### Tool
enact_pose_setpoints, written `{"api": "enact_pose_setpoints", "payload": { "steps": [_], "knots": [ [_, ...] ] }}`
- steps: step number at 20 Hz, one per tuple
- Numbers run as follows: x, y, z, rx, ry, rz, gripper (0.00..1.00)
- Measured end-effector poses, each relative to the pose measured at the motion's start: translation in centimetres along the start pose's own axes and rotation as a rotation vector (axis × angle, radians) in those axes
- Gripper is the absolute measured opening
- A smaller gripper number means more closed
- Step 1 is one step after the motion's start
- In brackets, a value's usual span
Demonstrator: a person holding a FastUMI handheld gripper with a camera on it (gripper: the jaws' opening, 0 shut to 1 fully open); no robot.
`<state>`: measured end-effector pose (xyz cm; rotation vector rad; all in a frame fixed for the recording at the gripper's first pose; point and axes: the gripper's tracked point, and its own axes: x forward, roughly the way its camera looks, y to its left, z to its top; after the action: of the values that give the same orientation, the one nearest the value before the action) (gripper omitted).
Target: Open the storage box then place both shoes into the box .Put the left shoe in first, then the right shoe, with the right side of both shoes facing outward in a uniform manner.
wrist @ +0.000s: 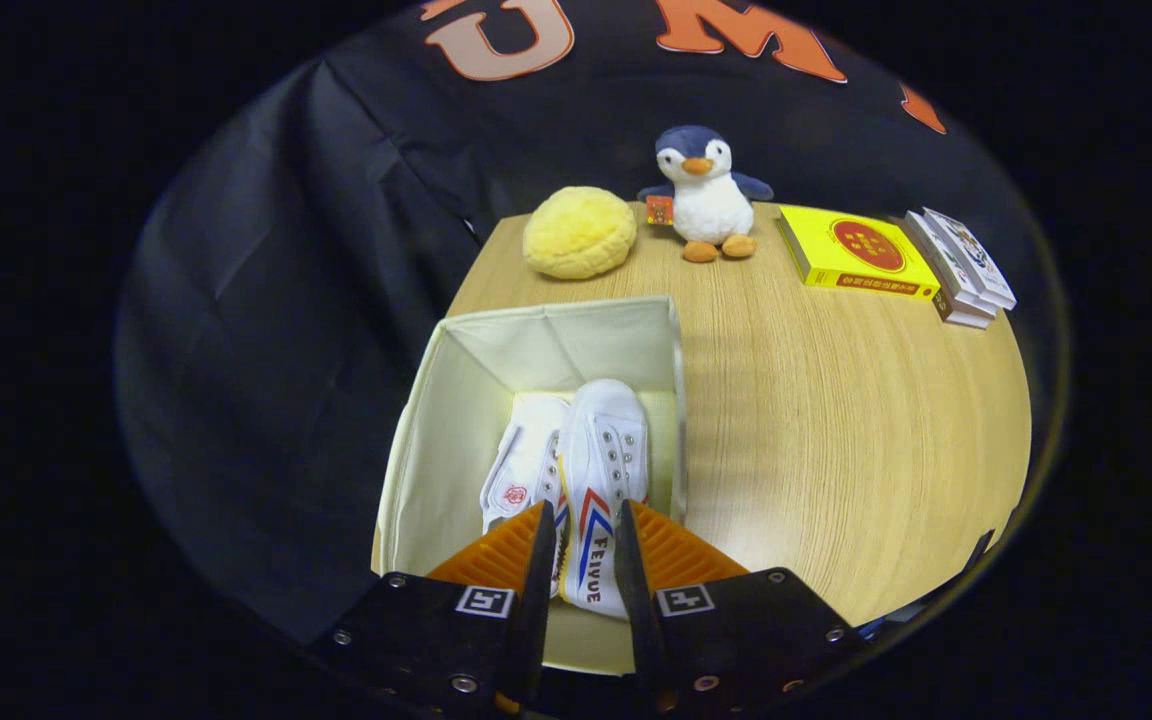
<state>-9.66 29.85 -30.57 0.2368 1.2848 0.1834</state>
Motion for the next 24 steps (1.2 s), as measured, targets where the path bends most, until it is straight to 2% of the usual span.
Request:
{"api": "enact_pose_setpoints", "payload": {
  "steps": [4, 10, 16, 24],
  "knots": [
    [-3.1, -3.4, 2.8, -0.008, -0.124, 0.005, 0.53],
    [-7.0, -11.3, 5.3, 0.039, -0.238, -0.044, 0.59],
    [-11.2, -18.3, 7.5, 0.089, -0.357, -0.091, 0.70],
    [-17.0, -26.6, 9.3, 0.128, -0.527, -0.181, 0.89]
  ]
}}
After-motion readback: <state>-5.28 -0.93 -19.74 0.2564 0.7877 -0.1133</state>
